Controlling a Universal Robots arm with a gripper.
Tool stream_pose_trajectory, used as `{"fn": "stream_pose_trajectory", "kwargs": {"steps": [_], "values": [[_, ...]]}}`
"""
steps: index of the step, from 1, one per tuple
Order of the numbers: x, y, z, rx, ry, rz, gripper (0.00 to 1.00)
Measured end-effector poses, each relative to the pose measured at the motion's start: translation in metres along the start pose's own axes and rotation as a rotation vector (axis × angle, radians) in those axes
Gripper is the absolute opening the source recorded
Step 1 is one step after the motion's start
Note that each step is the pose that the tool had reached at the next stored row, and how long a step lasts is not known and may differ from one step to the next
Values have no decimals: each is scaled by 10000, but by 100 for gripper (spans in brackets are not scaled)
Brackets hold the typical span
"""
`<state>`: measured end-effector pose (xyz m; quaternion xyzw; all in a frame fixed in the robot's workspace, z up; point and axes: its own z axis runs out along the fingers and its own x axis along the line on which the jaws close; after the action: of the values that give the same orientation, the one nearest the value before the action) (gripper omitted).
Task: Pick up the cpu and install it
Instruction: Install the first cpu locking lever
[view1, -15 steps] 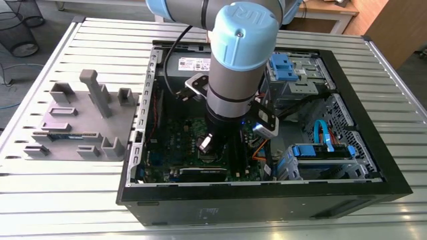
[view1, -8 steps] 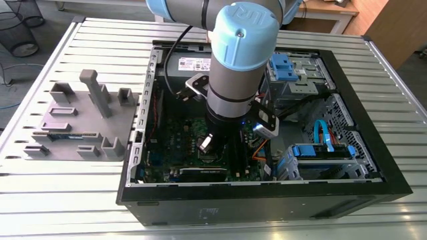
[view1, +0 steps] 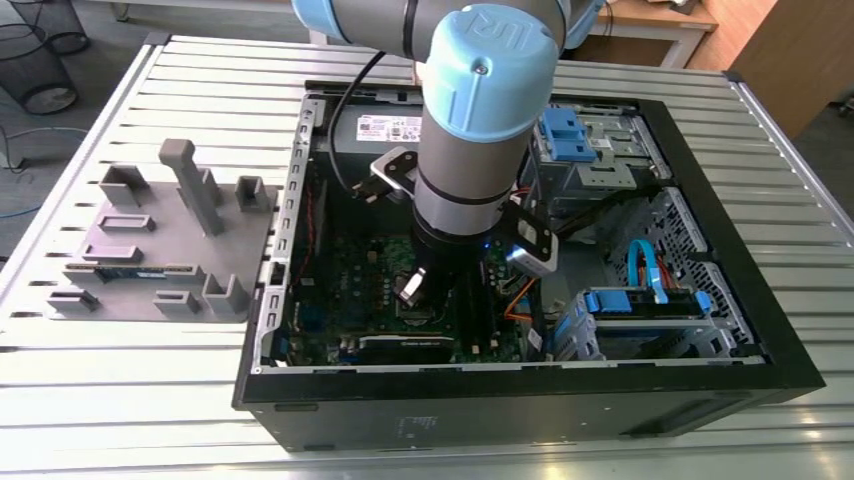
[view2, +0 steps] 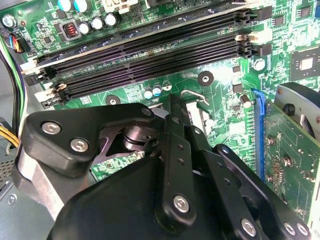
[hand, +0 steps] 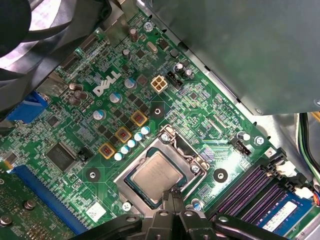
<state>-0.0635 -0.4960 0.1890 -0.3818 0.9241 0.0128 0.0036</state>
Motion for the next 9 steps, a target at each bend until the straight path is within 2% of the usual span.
{"fn": "stream_pose_trajectory", "kwargs": {"steps": [7, 9], "values": [[0, 0, 0, -2, 3, -3, 11], [-3, -3, 0, -40, 39, -6, 11]]}}
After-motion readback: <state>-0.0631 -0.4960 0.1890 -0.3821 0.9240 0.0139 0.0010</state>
